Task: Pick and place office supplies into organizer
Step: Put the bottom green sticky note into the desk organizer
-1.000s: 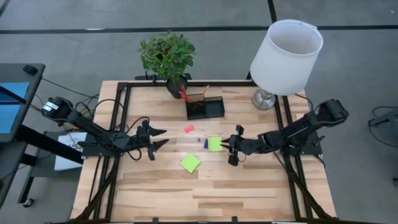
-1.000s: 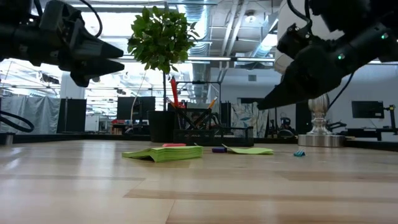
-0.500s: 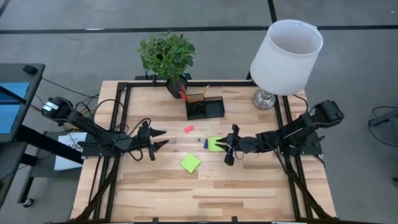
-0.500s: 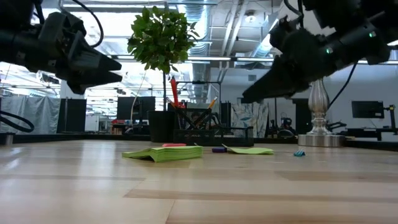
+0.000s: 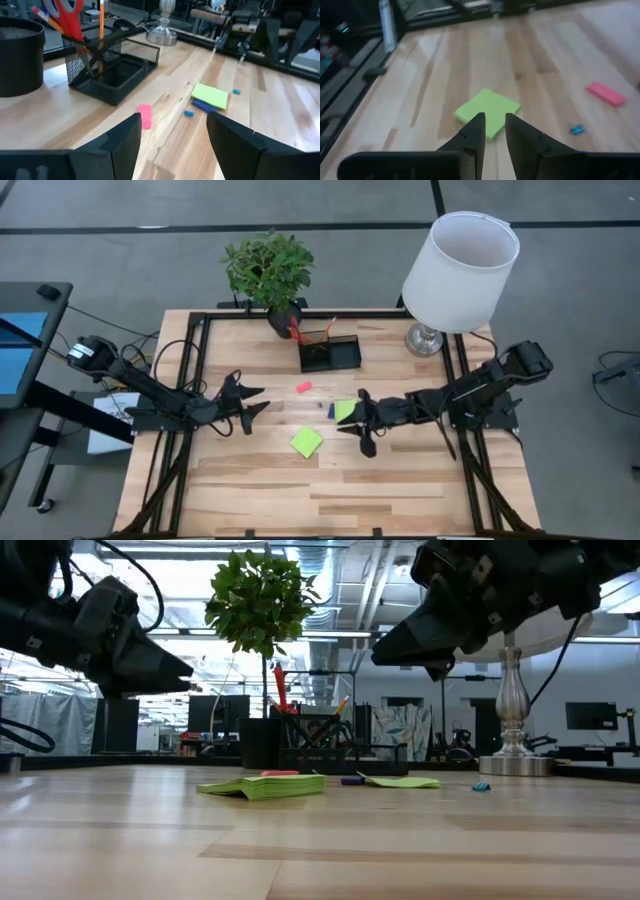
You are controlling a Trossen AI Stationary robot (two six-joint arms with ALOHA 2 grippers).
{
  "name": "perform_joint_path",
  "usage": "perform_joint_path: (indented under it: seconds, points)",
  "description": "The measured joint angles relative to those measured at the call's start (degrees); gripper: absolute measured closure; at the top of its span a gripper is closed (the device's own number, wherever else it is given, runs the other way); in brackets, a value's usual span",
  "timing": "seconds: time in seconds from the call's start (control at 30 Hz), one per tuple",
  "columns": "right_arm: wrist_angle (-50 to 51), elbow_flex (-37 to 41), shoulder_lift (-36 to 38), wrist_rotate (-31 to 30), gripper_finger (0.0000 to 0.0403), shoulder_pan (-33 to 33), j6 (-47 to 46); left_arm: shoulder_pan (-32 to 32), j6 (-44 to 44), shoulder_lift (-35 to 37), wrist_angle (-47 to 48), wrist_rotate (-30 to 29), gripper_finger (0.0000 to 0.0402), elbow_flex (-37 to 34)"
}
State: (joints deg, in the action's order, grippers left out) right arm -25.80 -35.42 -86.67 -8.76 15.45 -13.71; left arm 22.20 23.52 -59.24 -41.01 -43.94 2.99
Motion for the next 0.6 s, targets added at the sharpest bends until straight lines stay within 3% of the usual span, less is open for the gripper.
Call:
perform_joint_path:
  seconds: [0.13,0.27,0.43,0.6]
  points:
    - [-2.17,-0.04,-2.5,-5.08,0.0335,0.89,-3.57,0.0,0.16,0.0,1.59,0.22,0.0184,0.0]
    - [-9.06,-1.12,-8.69,-5.27,0.0335,1.87,-7.05,0.0,-0.67,0.0,1.47,1.84,0.0184,0.02]
    - [-10.35,-6.7,-17.9,-6.21,0.0333,3.37,-9.03,0.0,-2.68,0.0,1.34,3.04,0.0184,0.02]
    - [-8.95,-14.34,-25.05,-5.36,0.029,4.41,-9.43,0.0,-2.81,0.0,1.63,4.14,0.0184,0.02]
